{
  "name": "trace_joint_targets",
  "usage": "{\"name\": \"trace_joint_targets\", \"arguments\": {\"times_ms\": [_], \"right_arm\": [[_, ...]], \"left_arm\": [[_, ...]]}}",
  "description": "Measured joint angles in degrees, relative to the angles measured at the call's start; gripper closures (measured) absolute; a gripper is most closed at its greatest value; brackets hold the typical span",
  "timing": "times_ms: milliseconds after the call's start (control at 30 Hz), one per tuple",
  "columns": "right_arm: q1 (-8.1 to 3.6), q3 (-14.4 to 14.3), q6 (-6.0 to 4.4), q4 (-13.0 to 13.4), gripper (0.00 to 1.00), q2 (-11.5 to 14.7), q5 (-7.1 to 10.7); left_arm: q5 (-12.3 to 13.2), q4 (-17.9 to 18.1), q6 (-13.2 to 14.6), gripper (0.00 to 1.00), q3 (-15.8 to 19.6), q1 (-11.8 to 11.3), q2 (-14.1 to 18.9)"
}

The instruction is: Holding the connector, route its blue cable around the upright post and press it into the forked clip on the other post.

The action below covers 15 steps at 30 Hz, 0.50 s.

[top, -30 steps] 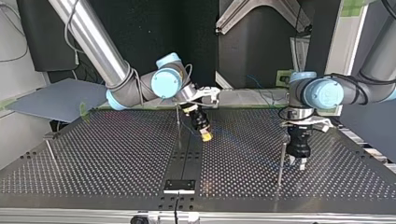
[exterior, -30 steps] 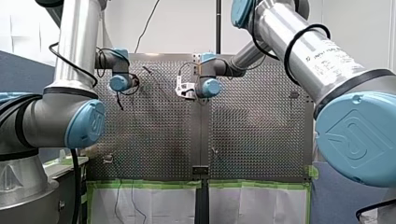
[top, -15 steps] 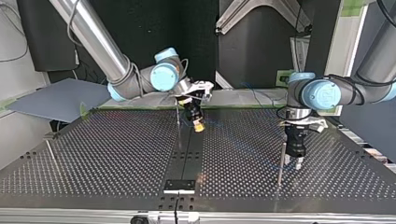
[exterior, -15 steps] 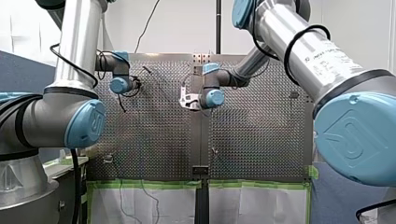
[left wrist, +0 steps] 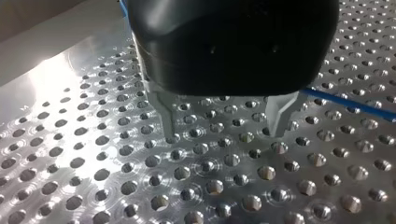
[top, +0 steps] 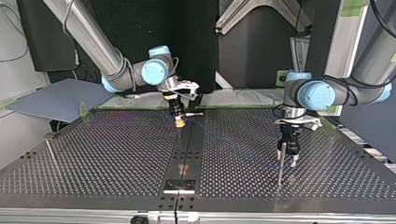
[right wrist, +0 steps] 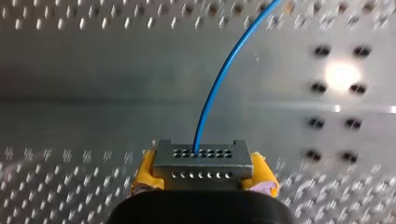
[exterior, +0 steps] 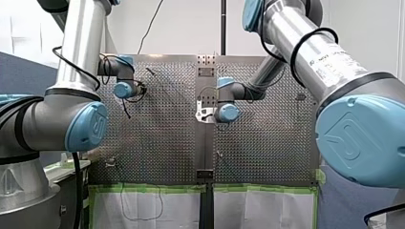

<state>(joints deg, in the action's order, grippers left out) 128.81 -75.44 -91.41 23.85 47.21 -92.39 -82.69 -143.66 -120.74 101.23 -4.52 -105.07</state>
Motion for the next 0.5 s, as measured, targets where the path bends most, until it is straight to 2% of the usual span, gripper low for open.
{"name": "trace_joint_targets", "arguments": {"times_ms": [133, 233, 433, 500], "right_arm": [[-0.55, -2.1, 1.46, 2.1, 1.00, 0.0, -2.11], [-0.82, -3.7, 2.15, 3.7, 1.00, 0.0, -3.62], [-1.55, -7.1, 2.43, 7.1, 1.00, 0.0, -6.85], [-1.67, -8.2, 2.44, 7.9, 1.00, 0.0, -7.32]], "left_arm": [[-0.5, -0.2, 0.1, 0.02, 0.0, 0.0, 0.0], [-1.4, -0.2, 0.2, 0.02, 0.0, 0.1, 0.0], [-1.9, -0.2, 0.2, 0.02, 0.0, 0.1, -0.1], [-2.0, -0.2, 0.2, 0.02, 0.0, 0.1, -0.1]]}}
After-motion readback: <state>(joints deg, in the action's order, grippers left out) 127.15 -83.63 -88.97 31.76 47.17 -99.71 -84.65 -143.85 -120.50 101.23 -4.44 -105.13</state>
